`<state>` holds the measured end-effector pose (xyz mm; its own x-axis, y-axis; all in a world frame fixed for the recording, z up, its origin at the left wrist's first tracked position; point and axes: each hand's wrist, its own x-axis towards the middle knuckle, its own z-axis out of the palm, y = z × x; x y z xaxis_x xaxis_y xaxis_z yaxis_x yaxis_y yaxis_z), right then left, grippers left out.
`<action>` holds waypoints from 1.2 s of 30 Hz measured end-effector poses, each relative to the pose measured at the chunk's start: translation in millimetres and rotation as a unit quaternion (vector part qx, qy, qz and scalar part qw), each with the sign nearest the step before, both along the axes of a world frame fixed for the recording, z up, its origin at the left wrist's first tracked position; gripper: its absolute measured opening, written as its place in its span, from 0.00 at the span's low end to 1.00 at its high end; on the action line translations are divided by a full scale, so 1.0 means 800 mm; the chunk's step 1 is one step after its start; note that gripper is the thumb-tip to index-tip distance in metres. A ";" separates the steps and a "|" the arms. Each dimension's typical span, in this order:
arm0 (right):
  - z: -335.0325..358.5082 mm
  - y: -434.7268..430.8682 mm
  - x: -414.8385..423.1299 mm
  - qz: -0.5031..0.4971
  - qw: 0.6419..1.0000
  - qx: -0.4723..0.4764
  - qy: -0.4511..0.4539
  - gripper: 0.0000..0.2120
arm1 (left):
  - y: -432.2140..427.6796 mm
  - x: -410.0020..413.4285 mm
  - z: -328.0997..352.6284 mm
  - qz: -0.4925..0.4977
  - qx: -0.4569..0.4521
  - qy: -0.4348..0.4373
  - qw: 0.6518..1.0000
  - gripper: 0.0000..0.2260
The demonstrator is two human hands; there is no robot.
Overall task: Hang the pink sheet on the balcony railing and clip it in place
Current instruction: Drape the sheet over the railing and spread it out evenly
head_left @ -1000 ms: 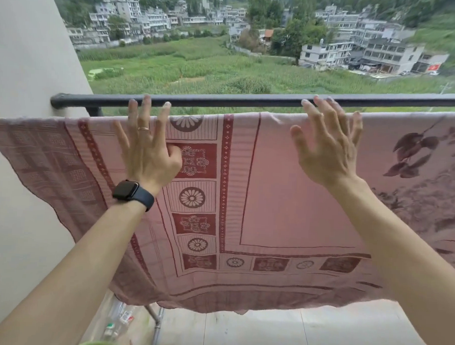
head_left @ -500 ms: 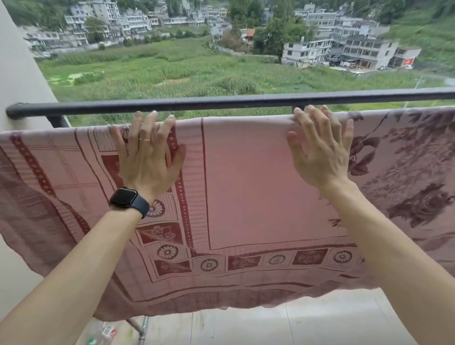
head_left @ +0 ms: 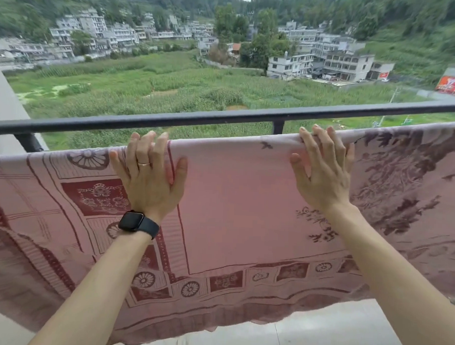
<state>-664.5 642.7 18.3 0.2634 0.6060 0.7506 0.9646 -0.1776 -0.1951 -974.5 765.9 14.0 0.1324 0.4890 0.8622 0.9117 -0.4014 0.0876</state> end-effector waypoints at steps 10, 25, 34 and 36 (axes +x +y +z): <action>0.038 -0.026 0.201 -0.041 0.995 -0.046 0.075 0.28 | -0.068 0.263 0.023 -0.059 -0.027 0.124 0.990 0.25; 0.039 -0.080 0.370 -0.079 0.994 0.025 0.077 0.24 | -0.144 0.486 0.045 -0.107 -0.006 0.133 0.985 0.27; -0.013 -0.104 0.433 -0.049 0.996 0.075 0.008 0.24 | -0.130 0.552 -0.002 -0.099 0.131 0.102 0.981 0.24; -0.013 -0.110 0.437 -0.027 0.997 0.067 -0.009 0.25 | -0.136 0.544 -0.001 -0.103 0.118 0.119 0.980 0.24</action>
